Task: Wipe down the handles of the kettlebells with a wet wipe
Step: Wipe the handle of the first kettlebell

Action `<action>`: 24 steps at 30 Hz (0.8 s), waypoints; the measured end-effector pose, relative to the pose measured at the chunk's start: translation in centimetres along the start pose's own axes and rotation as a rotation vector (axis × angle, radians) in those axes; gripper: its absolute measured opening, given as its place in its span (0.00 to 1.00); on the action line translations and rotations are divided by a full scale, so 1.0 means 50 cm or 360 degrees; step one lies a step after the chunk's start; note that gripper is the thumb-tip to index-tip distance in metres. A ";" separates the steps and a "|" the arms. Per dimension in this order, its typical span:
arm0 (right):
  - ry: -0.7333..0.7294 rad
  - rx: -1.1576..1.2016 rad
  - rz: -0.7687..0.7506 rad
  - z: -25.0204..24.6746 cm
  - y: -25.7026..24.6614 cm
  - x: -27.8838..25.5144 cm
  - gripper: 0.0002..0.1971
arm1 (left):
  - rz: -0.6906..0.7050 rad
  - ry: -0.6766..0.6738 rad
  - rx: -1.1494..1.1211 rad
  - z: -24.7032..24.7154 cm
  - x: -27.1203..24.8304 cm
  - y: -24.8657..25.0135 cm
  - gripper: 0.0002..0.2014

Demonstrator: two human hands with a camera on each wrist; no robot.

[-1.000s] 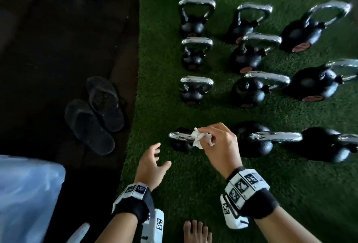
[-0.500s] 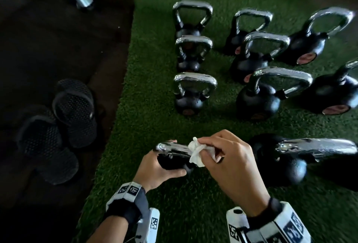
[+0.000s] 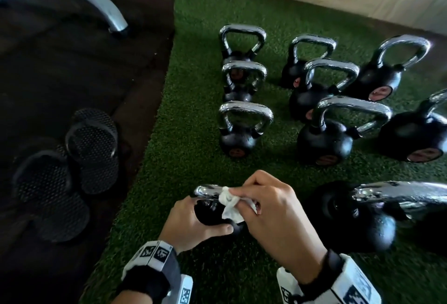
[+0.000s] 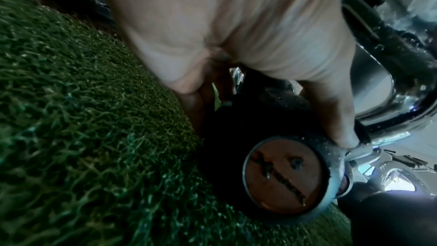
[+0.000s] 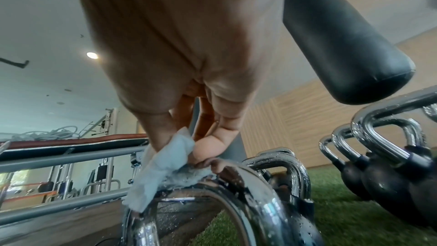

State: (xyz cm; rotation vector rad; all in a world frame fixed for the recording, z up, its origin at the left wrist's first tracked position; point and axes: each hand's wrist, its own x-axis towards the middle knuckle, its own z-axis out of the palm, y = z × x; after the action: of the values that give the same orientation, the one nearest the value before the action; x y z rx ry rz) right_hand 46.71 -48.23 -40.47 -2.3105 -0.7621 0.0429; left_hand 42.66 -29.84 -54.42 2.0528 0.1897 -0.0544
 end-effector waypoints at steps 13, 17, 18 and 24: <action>0.0141 -0.0210 -0.0021 -0.012 0.033 -0.027 0.06 | 0.0051 0.0154 -0.0001 0.015 -0.012 -0.005 0.33; 0.0188 -0.0250 -0.0059 -0.022 0.053 -0.032 0.06 | 0.0010 0.0225 0.0021 0.019 -0.019 0.006 0.36; 0.0210 -0.0227 -0.0094 -0.020 0.056 -0.032 0.06 | -0.0008 0.0240 0.0013 0.021 -0.022 0.009 0.36; 0.0339 -0.0050 -0.0063 -0.021 0.104 -0.056 0.10 | -0.0131 0.0301 0.0007 0.025 -0.032 0.011 0.37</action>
State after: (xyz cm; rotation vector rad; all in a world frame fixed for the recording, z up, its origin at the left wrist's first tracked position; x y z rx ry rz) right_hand 47.32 -53.41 -43.42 -2.2830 -0.7028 -0.2312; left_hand 41.22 -31.39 -54.33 2.0532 0.3921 0.0892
